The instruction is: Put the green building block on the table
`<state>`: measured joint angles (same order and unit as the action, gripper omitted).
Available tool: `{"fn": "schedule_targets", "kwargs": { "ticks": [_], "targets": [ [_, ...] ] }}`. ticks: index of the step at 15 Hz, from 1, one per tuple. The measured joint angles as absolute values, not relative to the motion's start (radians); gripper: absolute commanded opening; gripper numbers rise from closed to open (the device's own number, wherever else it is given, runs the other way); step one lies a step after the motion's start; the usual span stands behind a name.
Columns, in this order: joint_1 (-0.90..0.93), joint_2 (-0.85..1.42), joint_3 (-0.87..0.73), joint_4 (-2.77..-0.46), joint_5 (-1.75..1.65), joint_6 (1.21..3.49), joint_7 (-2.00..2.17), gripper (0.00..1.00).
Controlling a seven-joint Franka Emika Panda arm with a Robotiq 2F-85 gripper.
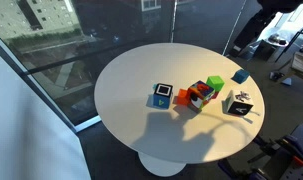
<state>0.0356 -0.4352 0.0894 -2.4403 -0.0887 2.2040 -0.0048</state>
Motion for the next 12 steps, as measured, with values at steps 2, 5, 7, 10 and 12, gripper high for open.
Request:
{"fn": "schedule_targets", "kwargs": {
  "ticks": [2,5,7,10,12],
  "targets": [
    [0.036,-0.435,0.089,-2.439,-0.089,2.204,-0.005,1.00],
    [0.036,-0.435,0.089,-2.439,-0.089,2.204,-0.005,1.00],
    [0.036,-0.435,0.089,-2.439,-0.089,2.204,-0.005,1.00],
    [0.035,-0.432,0.089,-2.439,-0.089,2.204,-0.003,1.00],
    [0.032,-0.419,0.087,-2.435,-0.089,2.204,0.001,1.00]
  ]
}}
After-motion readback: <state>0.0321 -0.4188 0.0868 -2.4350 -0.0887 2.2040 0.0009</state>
